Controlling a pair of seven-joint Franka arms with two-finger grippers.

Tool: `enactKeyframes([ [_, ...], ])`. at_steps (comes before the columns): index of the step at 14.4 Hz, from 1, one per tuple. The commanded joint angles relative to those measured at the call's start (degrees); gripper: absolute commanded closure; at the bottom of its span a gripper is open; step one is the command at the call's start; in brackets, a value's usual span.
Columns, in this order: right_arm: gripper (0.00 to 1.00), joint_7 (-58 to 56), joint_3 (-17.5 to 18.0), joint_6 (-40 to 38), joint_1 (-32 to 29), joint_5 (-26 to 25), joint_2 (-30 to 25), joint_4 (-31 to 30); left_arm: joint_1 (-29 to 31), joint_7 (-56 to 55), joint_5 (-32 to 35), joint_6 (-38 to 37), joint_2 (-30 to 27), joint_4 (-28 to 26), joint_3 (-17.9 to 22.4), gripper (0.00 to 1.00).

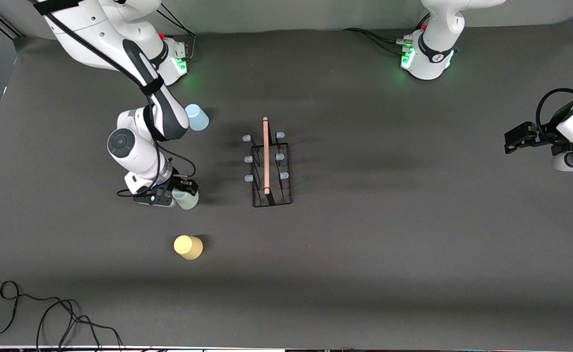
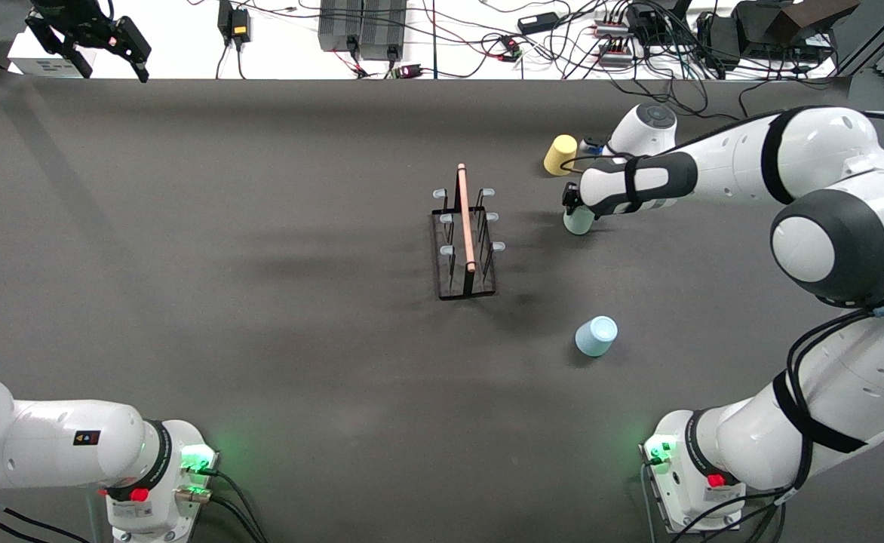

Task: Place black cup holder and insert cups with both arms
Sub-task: 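Grasp the pale green cup with the right gripper and lift it, then lower the green cup onto a rack peg and open the right gripper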

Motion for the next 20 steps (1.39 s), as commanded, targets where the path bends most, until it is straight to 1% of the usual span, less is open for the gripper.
enactKeyframes([
  [1, 1.00, 0.75, -0.50, -8.76, 0.29, 0.85, -6.86, 0.71, -1.06, 0.96, 1.39, -1.50, -1.09, -0.38, 0.78, 0.00],
  [3, 1.00, 2.67, -0.59, -16.05, 0.38, 0.85, -12.40, 1.50, -1.15, 0.96, 1.39, -1.50, -0.91, -0.38, 0.78, 0.00],
  [5, 1.00, 9.86, 0.19, -22.74, 1.08, 0.68, -16.63, 3.16, -1.33, 0.96, 1.30, -1.41, -0.65, -0.11, 0.69, 0.00],
  [7, 1.00, 13.91, 0.11, -27.67, 5.89, 0.76, -18.83, 4.75, -1.24, 0.96, 1.30, -1.41, -0.65, -0.11, 0.69, 0.00],
  [8, 1.00, 18.20, 0.20, -28.65, 7.31, 0.76, -19.71, 4.84, -1.33, 0.87, 1.39, -1.33, -0.56, -0.11, 0.69, 0.00],
  [11, 1.00, 30.95, 0.11, -28.48, 15.74, 0.76, -20.16, 4.84, -1.42, 0.44, 1.74, -0.89, -0.39, 0.06, 0.77, 0.00],
  [14, 1.00, 38.08, 0.11, -27.26, 21.37, 0.15, -19.64, 4.58, -1.33, 0.35, 1.39, -0.28, -0.65, 0.06, 0.78, 0.00],
  [18, 1.00, 40.74, 0.20, -25.76, 23.67, 0.06, -18.49, 4.31, -1.59, 0.79, 1.13, -1.23, -0.74, 0.15, 0.69, 0.00],
  [20, 1.00, 42.22, 0.20, -23.48, 24.11, -0.03, -17.09, 4.31, -1.50, 0.44, 1.04, -1.33, -1.09, 0.24, 0.69, 0.00],
])
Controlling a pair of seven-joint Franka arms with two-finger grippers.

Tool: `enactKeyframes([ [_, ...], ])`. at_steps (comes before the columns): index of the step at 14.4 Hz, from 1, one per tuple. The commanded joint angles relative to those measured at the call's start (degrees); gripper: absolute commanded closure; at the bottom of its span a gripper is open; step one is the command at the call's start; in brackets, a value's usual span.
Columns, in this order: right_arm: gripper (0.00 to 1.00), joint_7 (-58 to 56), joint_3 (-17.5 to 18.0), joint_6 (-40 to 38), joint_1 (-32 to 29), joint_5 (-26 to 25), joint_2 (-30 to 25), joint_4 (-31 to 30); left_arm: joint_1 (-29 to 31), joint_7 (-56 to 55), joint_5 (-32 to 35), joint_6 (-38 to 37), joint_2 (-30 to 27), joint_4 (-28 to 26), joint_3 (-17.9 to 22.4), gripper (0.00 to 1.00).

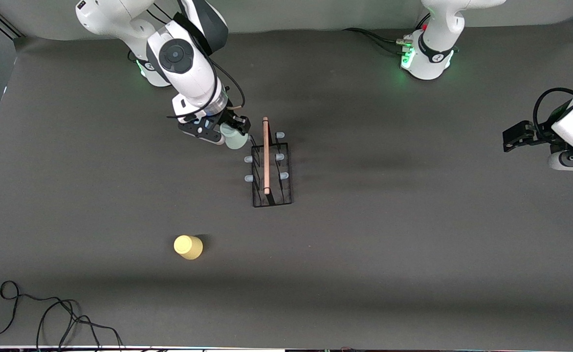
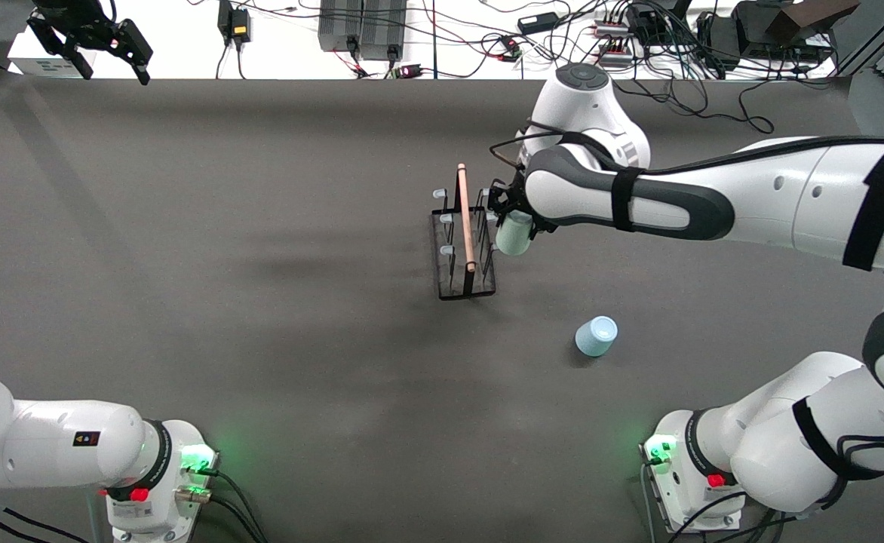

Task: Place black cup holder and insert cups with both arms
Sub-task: 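Lower the green cup onto a rack peg and open the right gripper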

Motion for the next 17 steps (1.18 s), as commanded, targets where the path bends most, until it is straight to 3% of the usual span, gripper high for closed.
enactKeyframes([
  [1, 1.00, 2.98, -0.55, 3.60, 1.64, -0.28, 2.03, -0.19, -0.78, -0.15, 0.12, -1.12, -1.08, 0.21, 0.60, 0.00],
  [7, 1.00, 5.19, -0.63, 7.83, 4.28, -0.89, 6.60, -0.01, -0.78, -0.33, -0.58, -0.15, -0.72, 0.03, 0.51, 0.00],
  [8, 0.78, 5.19, -0.63, 7.83, 4.20, -1.16, 6.96, 0.16, -0.70, -0.60, -1.28, -0.15, -0.72, 0.03, 0.51, 0.00],
  [9, 0.21, 5.19, -0.72, 7.83, 4.20, -1.16, 6.96, 0.25, -0.43, -1.64, -2.94, 0.02, -0.81, 0.03, 0.60, 0.00],
  [10, 0.00, 5.10, -0.89, 7.74, 4.02, -1.16, 6.87, 0.34, -0.34, -2.52, -3.21, 0.11, -0.81, 0.03, 0.60, 0.00],
  [14, 0.00, 3.79, -2.73, 4.07, 3.06, -1.34, 6.52, 4.72, -0.87, -2.36, -2.43, -0.51, -0.81, -0.14, 0.42, 0.00],
  [17, 0.00, -7.51, -10.19, -5.58, 2.88, -4.76, 7.31, 12.09, -0.78, -1.56, -2.25, -0.86, -0.81, -0.23, 0.51, 0.00],
])
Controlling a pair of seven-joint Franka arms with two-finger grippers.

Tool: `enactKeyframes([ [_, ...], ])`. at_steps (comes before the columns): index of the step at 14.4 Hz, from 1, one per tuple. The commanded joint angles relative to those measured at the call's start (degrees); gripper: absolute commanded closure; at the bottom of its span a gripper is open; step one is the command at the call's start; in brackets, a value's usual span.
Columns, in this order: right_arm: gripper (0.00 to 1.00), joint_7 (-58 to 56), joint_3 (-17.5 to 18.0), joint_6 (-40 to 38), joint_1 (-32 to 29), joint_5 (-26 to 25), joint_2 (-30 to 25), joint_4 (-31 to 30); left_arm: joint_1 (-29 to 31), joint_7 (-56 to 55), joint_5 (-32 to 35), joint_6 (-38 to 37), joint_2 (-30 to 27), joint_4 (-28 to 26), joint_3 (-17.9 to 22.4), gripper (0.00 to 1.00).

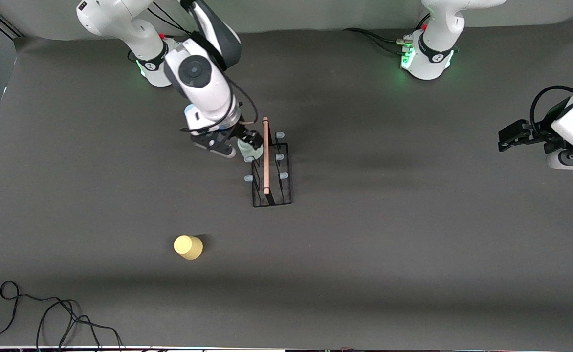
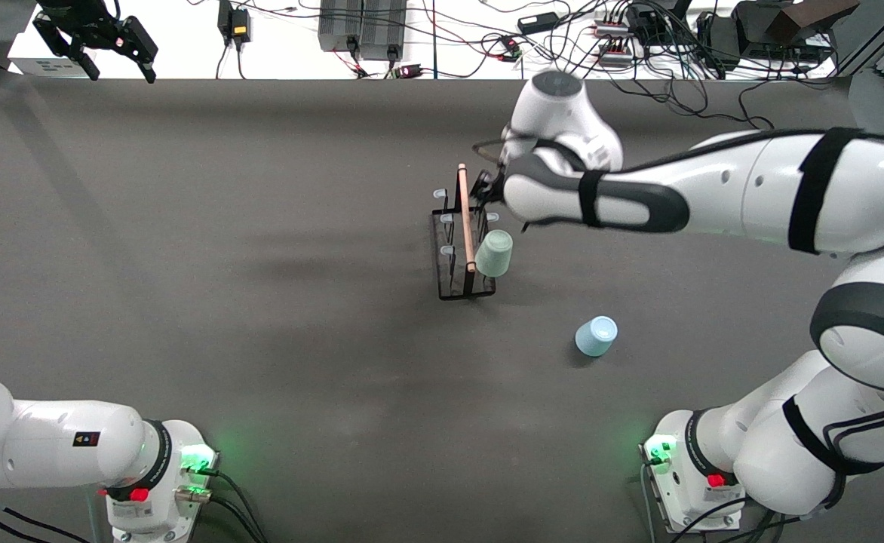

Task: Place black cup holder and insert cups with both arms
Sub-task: 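Lower the green cup onto a rack peg and open the right gripper, then move the right gripper to the yellow cup and grasp it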

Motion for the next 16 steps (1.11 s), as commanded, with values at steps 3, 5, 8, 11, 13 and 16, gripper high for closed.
enactKeyframes([
  [3, 0.00, -21.29, -11.91, -7.01, -0.56, -1.24, 5.06, 9.34, -0.55, -0.08, -0.05, -0.77, -0.38, -0.11, 0.46, 0.00],
  [5, 0.00, -27.46, -14.82, -4.30, -2.39, -0.27, 10.68, 13.46, -0.64, -0.08, -0.05, -1.04, -0.12, -0.11, 0.46, 0.00],
  [8, 0.00, -34.49, -14.74, 0.71, -8.28, 6.90, 17.01, 17.95, -0.46, 0.01, -0.05, -0.95, 0.06, -0.11, 0.46, 0.00],
  [11, 0.00, -41.19, -14.92, 3.09, -10.57, 17.46, 22.65, 20.95, -0.73, -0.08, -0.05, -0.95, 0.32, -0.11, 0.46, 0.00],
  [13, 0.00, -41.29, -14.92, 4.58, -11.19, 18.19, 26.07, 23.14, -0.55, -0.08, -0.05, -0.86, 0.50, -0.19, 0.46, 0.00],
  [16, 0.00, -41.37, -14.83, 7.75, -12.07, 18.36, 30.38, 26.05, -0.73, -0.08, -0.05, -0.86, 0.58, -0.19, 0.46, 0.00],
])
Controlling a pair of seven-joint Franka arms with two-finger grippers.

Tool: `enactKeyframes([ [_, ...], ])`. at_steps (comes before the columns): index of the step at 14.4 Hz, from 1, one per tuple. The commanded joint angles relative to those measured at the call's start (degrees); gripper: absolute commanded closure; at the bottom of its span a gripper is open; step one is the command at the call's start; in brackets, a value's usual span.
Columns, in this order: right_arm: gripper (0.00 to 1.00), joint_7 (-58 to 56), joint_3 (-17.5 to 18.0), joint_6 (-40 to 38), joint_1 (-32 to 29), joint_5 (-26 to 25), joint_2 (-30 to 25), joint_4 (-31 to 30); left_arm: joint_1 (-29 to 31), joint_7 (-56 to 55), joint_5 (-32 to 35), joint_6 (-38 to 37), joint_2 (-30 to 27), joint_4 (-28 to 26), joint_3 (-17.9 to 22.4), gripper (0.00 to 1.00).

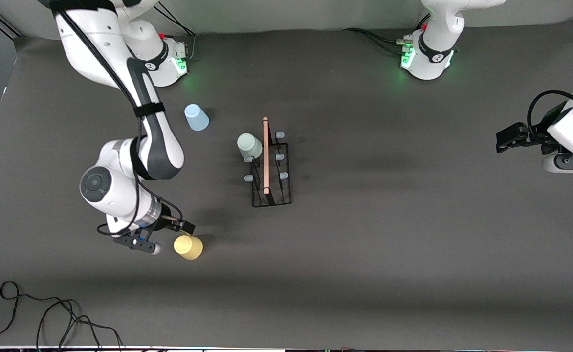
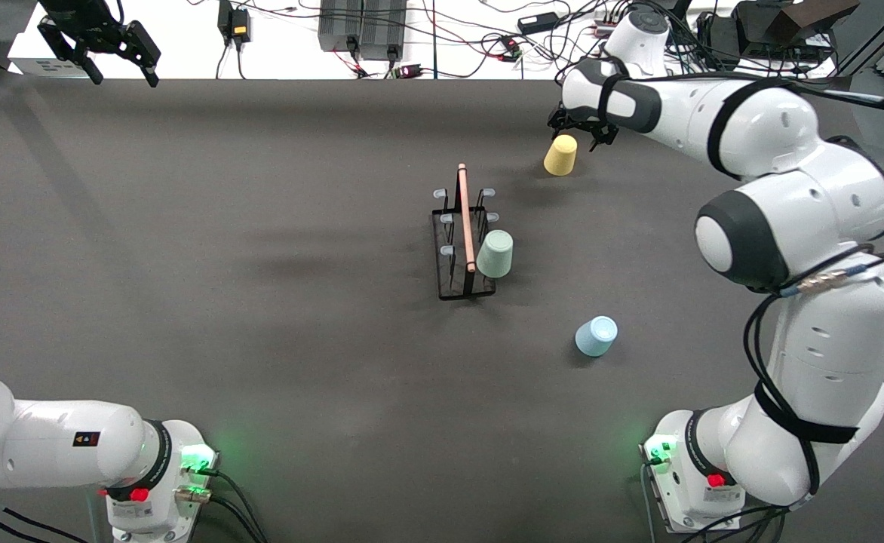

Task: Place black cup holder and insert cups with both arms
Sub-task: 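Move the right gripper to the yellow cup and grasp it, then lift the yellow cup with the right gripper over the rack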

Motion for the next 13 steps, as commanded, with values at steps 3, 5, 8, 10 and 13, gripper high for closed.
enactKeyframes([
  [3, 0.00, -1.17, 0.30, 6.46, -0.60, 1.95, 7.72, 4.50, -0.62, -0.08, -0.05, -0.66, -0.07, -0.03, 0.45, 0.00],
  [5, 0.00, -1.17, 0.39, 8.06, -0.52, 2.30, 9.39, 4.50, -0.80, -0.43, -0.05, -0.65, 0.02, -0.03, 0.45, 0.00],
  [8, 0.47, -1.26, 0.92, 8.77, -0.51, 4.93, 9.58, 4.59, -0.71, -0.26, -0.05, -0.65, 0.11, -0.12, 0.45, 0.00],
  [10, 1.00, -0.91, 0.92, 8.51, -0.25, 5.37, 8.96, 4.68, -0.89, -0.43, -0.05, -0.74, 0.11, -0.20, 0.45, 0.00],
  [13, 1.00, -0.65, 0.83, 4.22, 0.01, 5.29, 5.28, 4.41, -1.15, -0.26, -0.05, -0.74, 0.11, -0.20, 0.45, 0.00],
])
